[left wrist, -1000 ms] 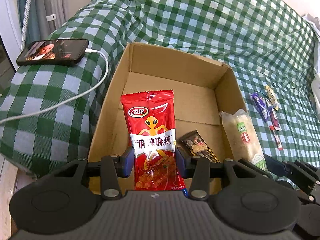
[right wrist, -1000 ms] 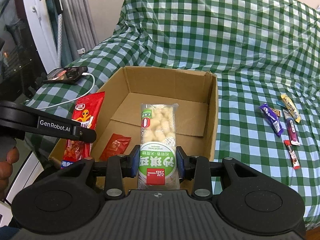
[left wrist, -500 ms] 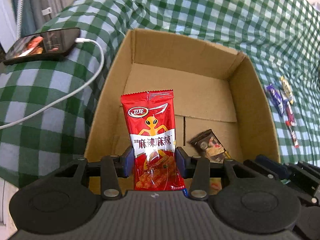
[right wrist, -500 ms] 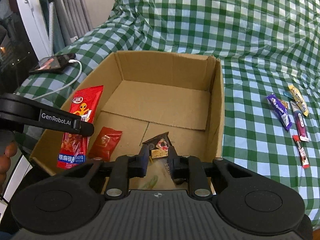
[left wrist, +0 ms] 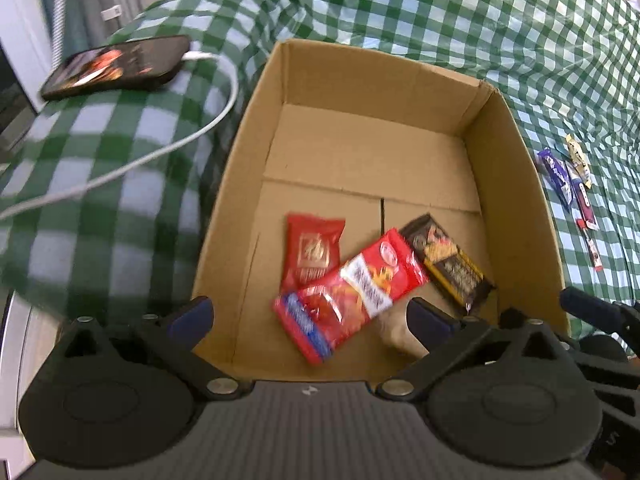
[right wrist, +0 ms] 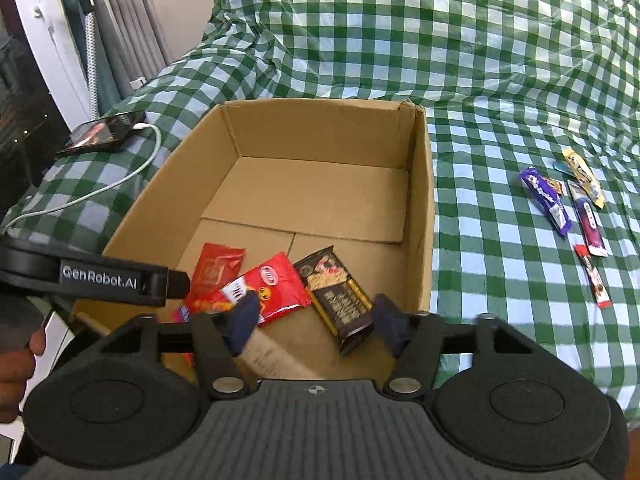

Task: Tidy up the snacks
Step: 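Lower into the box and open both grippers to drop the red bag and peanut bar, then lift both tools up away from the box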

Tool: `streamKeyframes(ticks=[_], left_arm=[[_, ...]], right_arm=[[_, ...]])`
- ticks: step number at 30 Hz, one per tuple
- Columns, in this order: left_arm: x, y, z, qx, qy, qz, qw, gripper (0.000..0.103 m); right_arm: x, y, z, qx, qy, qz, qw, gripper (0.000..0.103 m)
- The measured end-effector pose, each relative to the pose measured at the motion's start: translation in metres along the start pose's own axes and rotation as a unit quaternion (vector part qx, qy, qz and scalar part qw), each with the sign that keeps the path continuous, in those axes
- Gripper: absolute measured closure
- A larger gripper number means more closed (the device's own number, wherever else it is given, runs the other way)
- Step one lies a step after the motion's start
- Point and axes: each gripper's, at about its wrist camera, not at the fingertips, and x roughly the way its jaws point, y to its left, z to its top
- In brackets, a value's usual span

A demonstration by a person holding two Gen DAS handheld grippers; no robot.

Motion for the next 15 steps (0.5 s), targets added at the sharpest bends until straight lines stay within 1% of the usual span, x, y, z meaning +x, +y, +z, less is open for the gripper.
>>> streamKeyframes(ticks=[2, 4, 7, 15], left_arm=[[-0.013, 0.002, -0.014, -0.010, -0.006, 0.010, 0.9999, 0.000], [-0.024, 0.003, -0.025, -0.016, -0.015, 0.021, 0.9995, 0.000], [-0.040, 0.002, -0.036, -0.015, -0.027, 0.021, 0.9993, 0.000], [-0.080, -0.007, -0.054, -0.001, -0.078, 0.030, 0.9965, 0.000]], right_arm=[[-0.011, 0.006, -0.006, -0.003, -0.002, 0.007, 1.000, 0.024], [-0.023, 0.012, -0.012, -0.010, -0.005, 0.013, 1.000, 0.022], [-0.040, 0.017, -0.017, -0.018, -0.022, 0.013, 1.000, 0.018], [-0.083, 0.020, -0.032, -0.031, -0.070, 0.007, 0.997, 0.013]])
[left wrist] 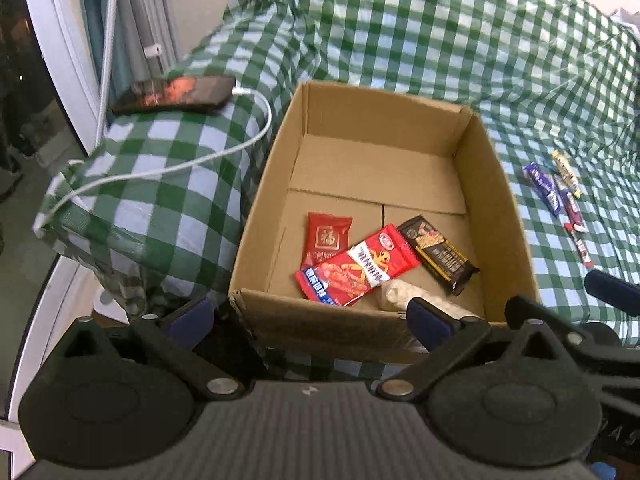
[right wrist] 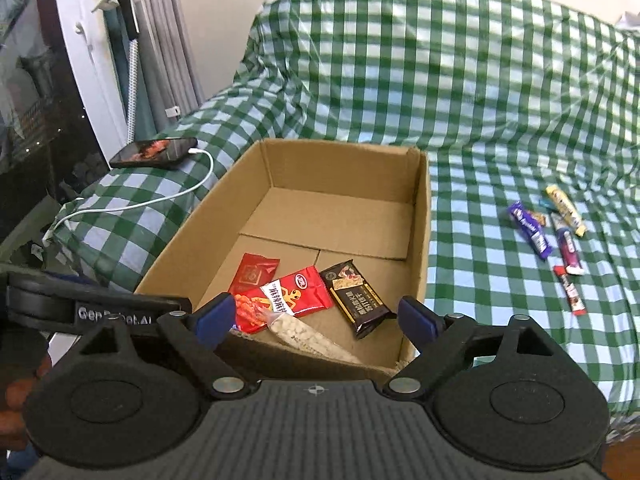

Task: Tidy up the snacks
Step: 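Lift both tools up away from the box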

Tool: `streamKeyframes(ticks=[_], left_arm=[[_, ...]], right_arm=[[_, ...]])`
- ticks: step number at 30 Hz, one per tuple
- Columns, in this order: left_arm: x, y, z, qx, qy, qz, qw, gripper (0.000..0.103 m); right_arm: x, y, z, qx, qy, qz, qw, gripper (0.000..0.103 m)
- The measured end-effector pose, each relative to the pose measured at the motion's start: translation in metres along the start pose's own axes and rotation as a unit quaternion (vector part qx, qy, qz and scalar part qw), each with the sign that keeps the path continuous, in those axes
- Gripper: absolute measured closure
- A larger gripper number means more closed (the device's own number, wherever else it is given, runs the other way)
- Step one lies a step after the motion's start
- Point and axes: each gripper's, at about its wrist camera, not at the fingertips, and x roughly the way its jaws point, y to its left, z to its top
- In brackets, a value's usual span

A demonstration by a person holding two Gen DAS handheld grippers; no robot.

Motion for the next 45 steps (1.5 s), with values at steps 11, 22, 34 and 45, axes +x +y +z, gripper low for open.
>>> streamKeyframes(ticks=[11, 22, 34, 45], left_arm=[[-0.030, -0.009, -0.013, 0.009, -0.025, 0.004, 0.9997, 0.000], [-0.037, -0.013, -0.016, 0.019, -0.030, 0.007, 0.9993, 0.000], [-0.035, -0.012, -0.016, 0.020, -0.026, 0.008, 0.9994, 0.000], [-0.030, -0.012, -0.014, 0.025, -0.018, 0.011, 0.9995, 0.000]], right_arm=[[-0.030, -0.003, -0.011, 0.000, -0.023, -0.005, 1.000, 0.009], [-0.039, -0.005, -0.014, 0.005, -0.035, -0.005, 0.999, 0.008], [-0.038, -0.007, -0.015, 0.004, -0.033, -0.005, 0.999, 0.008], [-0.037, -0.006, -0.014, 0.005, -0.032, -0.005, 0.999, 0.008]])
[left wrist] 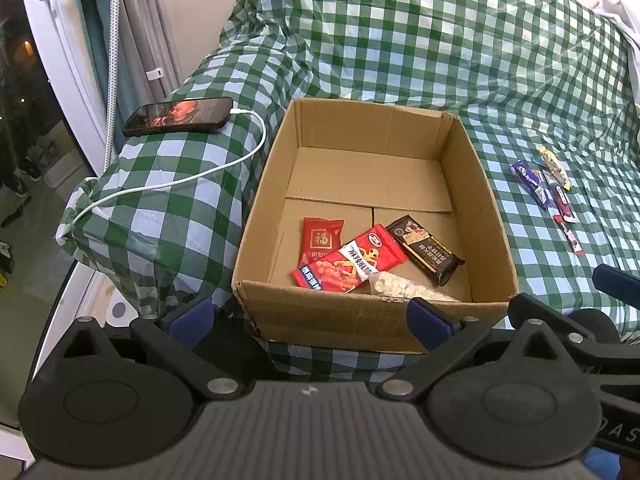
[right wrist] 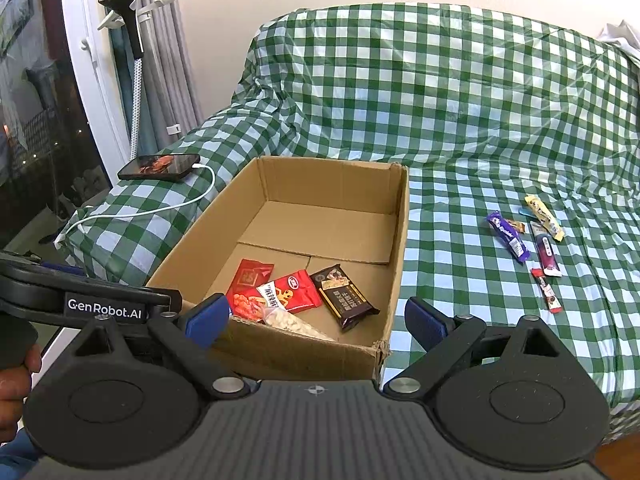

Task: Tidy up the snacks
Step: 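Lift both tools up away from the box, then grasp the purple candy bar with the left gripper while the right grasps the yellow wafer bar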

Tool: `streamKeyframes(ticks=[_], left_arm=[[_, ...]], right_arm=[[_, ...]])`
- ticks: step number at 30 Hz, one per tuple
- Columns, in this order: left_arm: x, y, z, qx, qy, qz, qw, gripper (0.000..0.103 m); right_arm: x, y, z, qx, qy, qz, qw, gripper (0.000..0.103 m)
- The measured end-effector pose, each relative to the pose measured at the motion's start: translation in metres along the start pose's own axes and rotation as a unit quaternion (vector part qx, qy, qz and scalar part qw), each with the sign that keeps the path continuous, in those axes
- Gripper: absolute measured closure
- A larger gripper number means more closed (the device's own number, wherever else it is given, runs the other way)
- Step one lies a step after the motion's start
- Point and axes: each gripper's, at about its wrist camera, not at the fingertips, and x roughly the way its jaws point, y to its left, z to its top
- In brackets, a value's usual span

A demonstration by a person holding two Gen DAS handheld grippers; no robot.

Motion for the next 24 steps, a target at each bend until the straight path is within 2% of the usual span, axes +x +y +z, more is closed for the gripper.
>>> streamKeyframes(ticks=[10, 15, 20, 24], left_arm=[[0.009, -0.003, 0.002, 0.010, 0.015, 0.002, 0.9998, 0.000], [0.013, -0.013, 0.005, 0.031, 0.019, 0.006, 0.9993, 0.000], [0.019, -0.031, 0.010, 0.067, 0.016, 0.017, 0.9974, 0.000], [0.025, -0.050, 0.022, 0.080, 0.016, 0.016, 0.9966, 0.000]], right_arm=[[0.001, -0.006, -0.008, 0.010, 0.011, 0.005, 1.000, 0.008], [0.006, -0.011, -0.009, 0.021, 0.016, 0.008, 1.000, 0.008], [0.011, -0.030, -0.011, 0.050, 0.017, 0.003, 0.999, 0.008], [0.017, -0.057, -0.014, 0.083, 0.013, -0.017, 0.996, 0.008]])
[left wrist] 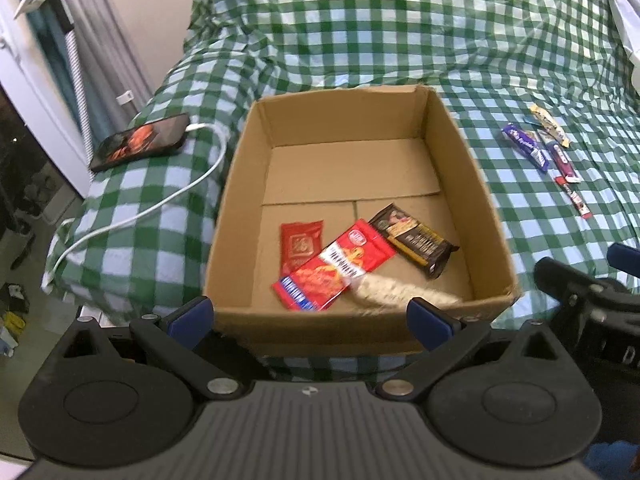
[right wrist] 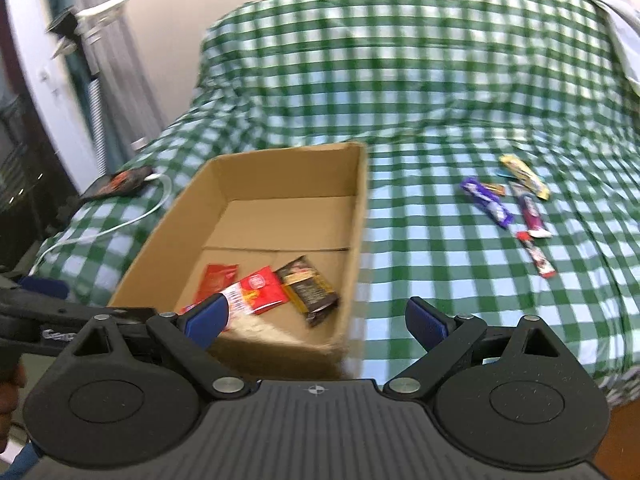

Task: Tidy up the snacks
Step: 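Grasp the purple candy bar with the left gripper while the right grasps the yellow wafer bar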

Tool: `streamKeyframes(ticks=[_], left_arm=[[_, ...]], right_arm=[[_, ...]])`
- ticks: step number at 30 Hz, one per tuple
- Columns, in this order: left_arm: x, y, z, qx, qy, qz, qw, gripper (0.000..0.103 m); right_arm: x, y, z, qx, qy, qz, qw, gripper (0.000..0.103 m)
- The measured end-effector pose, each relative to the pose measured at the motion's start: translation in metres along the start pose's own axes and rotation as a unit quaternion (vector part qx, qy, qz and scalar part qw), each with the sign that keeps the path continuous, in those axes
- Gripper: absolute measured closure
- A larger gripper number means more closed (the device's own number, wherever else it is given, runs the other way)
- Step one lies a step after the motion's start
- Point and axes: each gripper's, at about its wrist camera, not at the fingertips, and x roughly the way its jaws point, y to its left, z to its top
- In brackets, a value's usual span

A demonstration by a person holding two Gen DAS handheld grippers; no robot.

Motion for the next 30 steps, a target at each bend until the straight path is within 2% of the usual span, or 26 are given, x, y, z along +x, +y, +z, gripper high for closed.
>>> streamKeyframes(ticks=[5, 10, 15, 18, 21, 24, 30], left_arm=[[0.007, -0.035, 0.035, 0.007, -0.004, -0.026, 0.9996, 0.000], [0.026, -0.090, 0.076, 0.019, -0.003, -0.061, 0.9980, 0.000], [0.063, -0.152, 0.126, 0.018, 0.007, -0.091, 0.9957, 0.000], [0.098, -0.191, 0.159, 0.006, 0.020, -0.099, 0.9949, 0.000], [0.141, -0.229, 0.186, -0.009, 0.037, -0.103, 0.9940, 0.000], [0.190, -0.267, 0.206, -0.013, 0.068, -0.106, 0.9920, 0.000], [0.278, -0.315, 0.225, -0.030, 0.117, -0.107, 0.9869, 0.000]], right_arm=[[0.009, -0.049, 0.004, 0.045, -0.013, -0.046, 0.998, 0.008], [0.013, -0.108, 0.014, 0.065, -0.038, -0.109, 0.991, 0.008], [0.032, -0.176, 0.038, 0.073, -0.063, -0.153, 0.983, 0.008], [0.054, -0.215, 0.059, 0.067, -0.079, -0.167, 0.980, 0.008], [0.087, -0.254, 0.079, 0.058, -0.091, -0.175, 0.979, 0.007], [0.131, -0.294, 0.097, 0.055, -0.084, -0.179, 0.979, 0.007], [0.236, -0.340, 0.127, 0.021, -0.032, -0.179, 0.983, 0.008]])
